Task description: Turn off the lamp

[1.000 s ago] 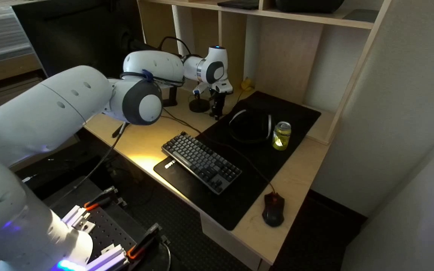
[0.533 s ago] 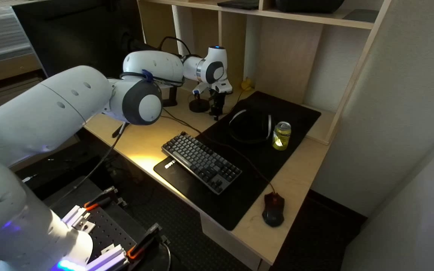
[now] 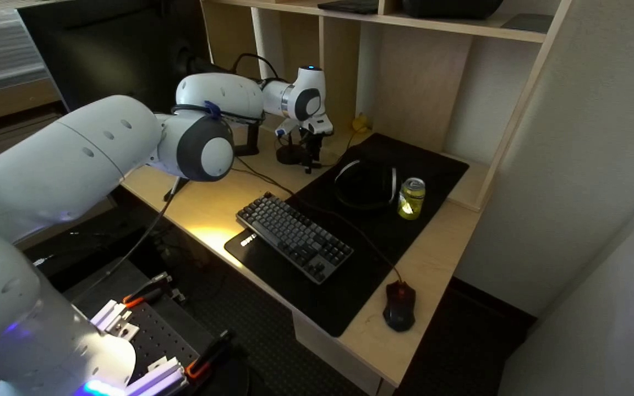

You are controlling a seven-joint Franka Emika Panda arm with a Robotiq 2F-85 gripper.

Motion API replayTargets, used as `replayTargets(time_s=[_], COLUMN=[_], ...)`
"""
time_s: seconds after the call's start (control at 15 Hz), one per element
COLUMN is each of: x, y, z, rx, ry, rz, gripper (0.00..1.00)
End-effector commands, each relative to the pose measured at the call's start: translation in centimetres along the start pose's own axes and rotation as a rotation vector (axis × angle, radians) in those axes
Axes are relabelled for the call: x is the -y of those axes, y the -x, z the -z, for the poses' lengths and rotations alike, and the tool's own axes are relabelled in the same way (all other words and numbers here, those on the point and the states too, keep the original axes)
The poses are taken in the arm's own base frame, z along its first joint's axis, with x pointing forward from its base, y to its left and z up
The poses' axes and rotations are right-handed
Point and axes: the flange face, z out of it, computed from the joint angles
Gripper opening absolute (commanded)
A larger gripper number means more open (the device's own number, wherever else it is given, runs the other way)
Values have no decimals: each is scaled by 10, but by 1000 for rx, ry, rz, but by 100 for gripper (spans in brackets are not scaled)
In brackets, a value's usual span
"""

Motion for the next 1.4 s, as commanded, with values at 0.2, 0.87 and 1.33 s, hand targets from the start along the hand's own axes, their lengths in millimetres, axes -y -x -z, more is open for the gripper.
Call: replayTargets(time_s=[0.2, 0.87, 1.33], x=[-4, -6, -8], y=[4, -2, -7], z=[-2, -4, -6], rx=[28, 3, -24], ry=[42, 53, 63], rz=[-7, -42, -59], gripper=[100, 89, 100])
